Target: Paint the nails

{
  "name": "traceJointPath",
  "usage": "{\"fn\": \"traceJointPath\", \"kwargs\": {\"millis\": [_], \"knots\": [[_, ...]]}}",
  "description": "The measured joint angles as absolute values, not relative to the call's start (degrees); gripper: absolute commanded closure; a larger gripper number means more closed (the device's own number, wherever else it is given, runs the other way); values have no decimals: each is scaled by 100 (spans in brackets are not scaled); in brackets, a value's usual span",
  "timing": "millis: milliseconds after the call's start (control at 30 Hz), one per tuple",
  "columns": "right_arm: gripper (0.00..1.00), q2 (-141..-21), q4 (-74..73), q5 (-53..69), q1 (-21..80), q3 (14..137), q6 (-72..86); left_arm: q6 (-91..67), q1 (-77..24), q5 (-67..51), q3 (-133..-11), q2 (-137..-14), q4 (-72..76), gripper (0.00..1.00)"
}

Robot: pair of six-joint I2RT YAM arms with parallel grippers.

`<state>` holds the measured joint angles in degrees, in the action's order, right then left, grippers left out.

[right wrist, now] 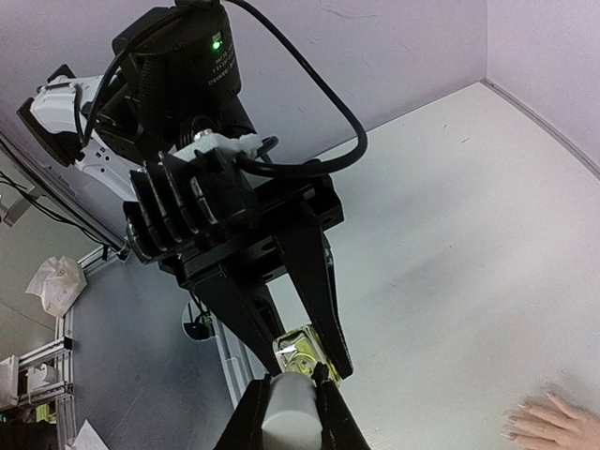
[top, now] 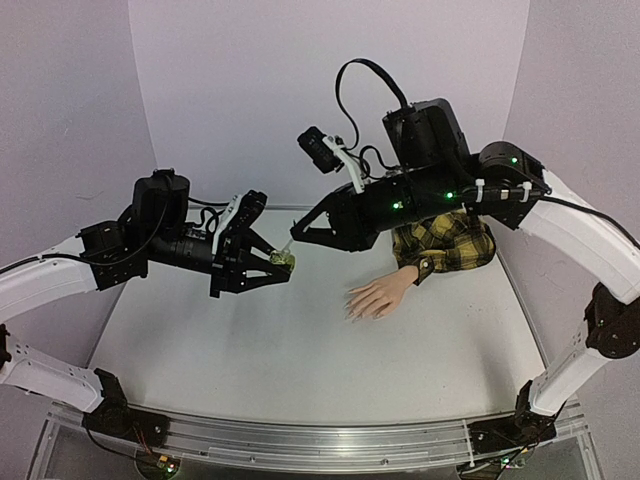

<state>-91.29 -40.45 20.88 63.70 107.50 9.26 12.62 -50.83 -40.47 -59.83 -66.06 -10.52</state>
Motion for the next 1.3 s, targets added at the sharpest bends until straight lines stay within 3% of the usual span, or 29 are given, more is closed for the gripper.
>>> {"fn": "traceJointPath", "kwargs": {"millis": [1300], "knots": [[100,-9310,-4174,2084,6390,10776,967,1262,-5083,-4042,-5983,-6615,-1096,100]]}}
